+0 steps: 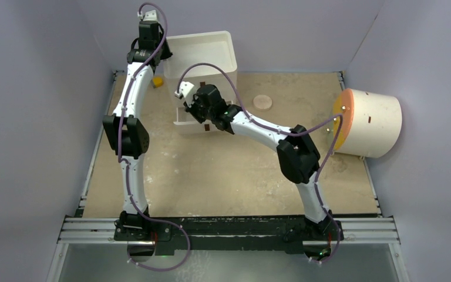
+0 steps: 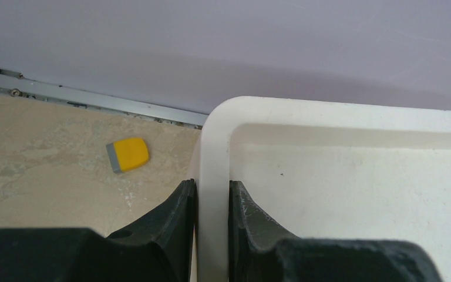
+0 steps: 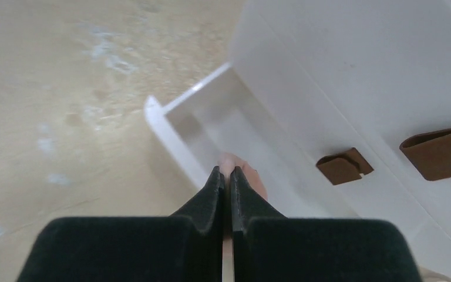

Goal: Organize the makeup

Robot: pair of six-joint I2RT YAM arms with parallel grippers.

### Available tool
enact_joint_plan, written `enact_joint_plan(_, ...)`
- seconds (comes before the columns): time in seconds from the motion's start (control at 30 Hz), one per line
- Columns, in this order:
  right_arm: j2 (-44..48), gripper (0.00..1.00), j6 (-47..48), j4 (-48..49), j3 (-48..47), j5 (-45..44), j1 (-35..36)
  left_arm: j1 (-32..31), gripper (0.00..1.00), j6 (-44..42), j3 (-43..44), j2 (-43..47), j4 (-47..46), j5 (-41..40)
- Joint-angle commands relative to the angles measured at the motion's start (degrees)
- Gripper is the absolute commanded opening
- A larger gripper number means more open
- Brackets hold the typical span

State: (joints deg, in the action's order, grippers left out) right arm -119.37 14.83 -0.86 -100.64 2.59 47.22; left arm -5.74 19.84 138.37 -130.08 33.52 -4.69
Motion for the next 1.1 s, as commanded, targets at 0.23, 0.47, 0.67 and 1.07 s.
enact_joint_plan(0.23, -11.35, 0.47, 3.14, 3.32, -7.01, -10.96, -1.87, 0.11, 0.0, 0.89, -2.31, -1.45, 6.91, 5.57)
enact_joint_plan(0.47, -7.04, 0.87, 3.58, 5.76, -2.48, -11.62, -1.87, 0.11, 0.0, 0.98, -2.23, -2.23, 6.65, 5.83)
enact_joint_plan(0.67, -4.61, 0.92, 4.41, 2.32, -2.35, -12.18, -1.87, 0.11, 0.0, 1.39, -1.97, -2.66, 6.63, 6.01)
enact_joint_plan(1.07, 12.15, 0.99, -5.62, 13.31, 13.92, -20.29, -7.2, 0.11, 0.0, 1.13, -2.26, -2.47, 7.28, 5.36)
